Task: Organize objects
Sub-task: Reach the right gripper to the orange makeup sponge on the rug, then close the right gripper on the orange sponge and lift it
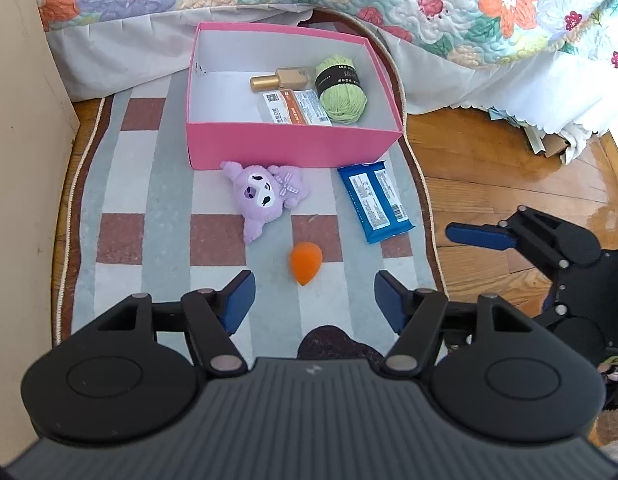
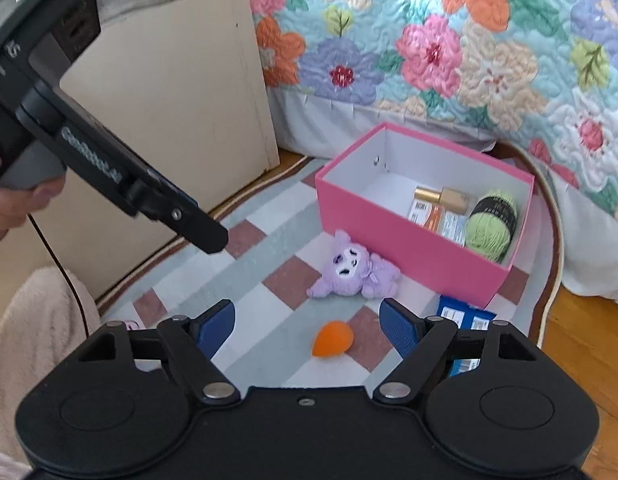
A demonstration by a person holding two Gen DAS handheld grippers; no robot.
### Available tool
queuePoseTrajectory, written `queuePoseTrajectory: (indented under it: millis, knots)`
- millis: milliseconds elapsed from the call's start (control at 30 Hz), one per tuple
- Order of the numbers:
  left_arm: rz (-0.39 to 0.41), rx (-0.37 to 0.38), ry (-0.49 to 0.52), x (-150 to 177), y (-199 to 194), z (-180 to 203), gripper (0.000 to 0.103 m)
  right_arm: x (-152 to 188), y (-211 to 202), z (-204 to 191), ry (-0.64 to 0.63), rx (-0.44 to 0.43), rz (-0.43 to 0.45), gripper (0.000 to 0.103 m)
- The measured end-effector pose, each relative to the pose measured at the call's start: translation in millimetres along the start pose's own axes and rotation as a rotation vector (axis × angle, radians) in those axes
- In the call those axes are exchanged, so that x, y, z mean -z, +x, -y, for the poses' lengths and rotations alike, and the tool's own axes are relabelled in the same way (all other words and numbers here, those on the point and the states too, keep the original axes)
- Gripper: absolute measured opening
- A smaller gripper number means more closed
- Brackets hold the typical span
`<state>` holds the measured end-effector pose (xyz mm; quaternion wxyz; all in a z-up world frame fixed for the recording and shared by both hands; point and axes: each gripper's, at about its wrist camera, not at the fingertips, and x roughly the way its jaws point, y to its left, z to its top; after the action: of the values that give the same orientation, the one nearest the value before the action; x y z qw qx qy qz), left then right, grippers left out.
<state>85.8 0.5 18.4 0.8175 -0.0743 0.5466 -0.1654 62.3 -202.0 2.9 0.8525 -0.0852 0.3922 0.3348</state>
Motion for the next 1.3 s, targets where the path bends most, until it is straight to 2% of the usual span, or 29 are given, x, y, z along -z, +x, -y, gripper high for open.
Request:
queuePoseTrajectory:
  millis: [267, 367, 467, 533, 733, 800, 867, 967, 1033, 1100, 1133, 1200, 1300]
  knots:
    - [0.023, 0.044, -0.039, 20.1, 50.1, -27.8, 0.065, 33.2, 52.3, -1.1, -0.069, 0.041, 0.051, 0.083]
    - [0.050, 0.027, -0.012, 23.9, 68.9, -33.8, 0.065, 42.7, 74.6, 3.4, -0.045, 0.043, 0.044, 0.083]
    - [0.025, 0.045, -0.038, 25.9, 89.6, -42.1, 0.064, 48.9, 93.7, 10.4, -0.005, 0.036, 0.037, 0.083]
    - [0.001, 0.084, -0.066, 27.4, 102.6, -45.9, 0.064, 52.3, 108.1, 15.1, 0.005, 0.034, 0.015, 0.083]
    - [-0.003, 0.124, -0.093, 28.7, 137.4, -46.4, 0.063, 62.5, 142.0, 21.7, 0.020, 0.028, -0.065, 0.083]
    - [-0.001, 0.108, -0.072, 27.2, 147.1, -44.9, 0.063, 65.2, 147.5, 23.7, 0.049, 0.022, -0.077, 0.081]
    - [0.006, 0.089, -0.046, 25.9, 153.1, -45.6, 0.063, 66.6, 150.7, 23.0, 0.074, 0.019, -0.080, 0.076]
    - [0.010, 0.110, -0.053, 23.6, 161.1, -50.1, 0.061, 67.2, 153.5, 20.7, 0.094, 0.043, -0.079, 0.070]
    - [0.026, 0.119, -0.046, 23.6, 166.7, -49.7, 0.056, 68.4, 155.6, 21.4, 0.115, 0.060, -0.082, 0.056]
    - [0.004, 0.150, -0.042, 24.4, 175.1, -47.4, 0.041, 68.3, 157.3, 22.3, 0.131, 0.058, -0.089, 0.050]
    - [-0.016, 0.161, -0.045, 25.3, 179.1, -45.9, 0.038, 69.0, 155.9, 22.2, 0.138, 0.046, -0.081, 0.043]
    - [-0.027, 0.162, -0.042, 28.4, 184.6, -42.3, 0.031, 69.2, 153.8, 20.2, 0.132, 0.044, -0.073, 0.042]
    - [-0.013, 0.156, -0.019, 32.4, 185.3, -37.4, 0.028, 67.6, 150.5, 15.3, 0.107, 0.045, -0.062, 0.040]
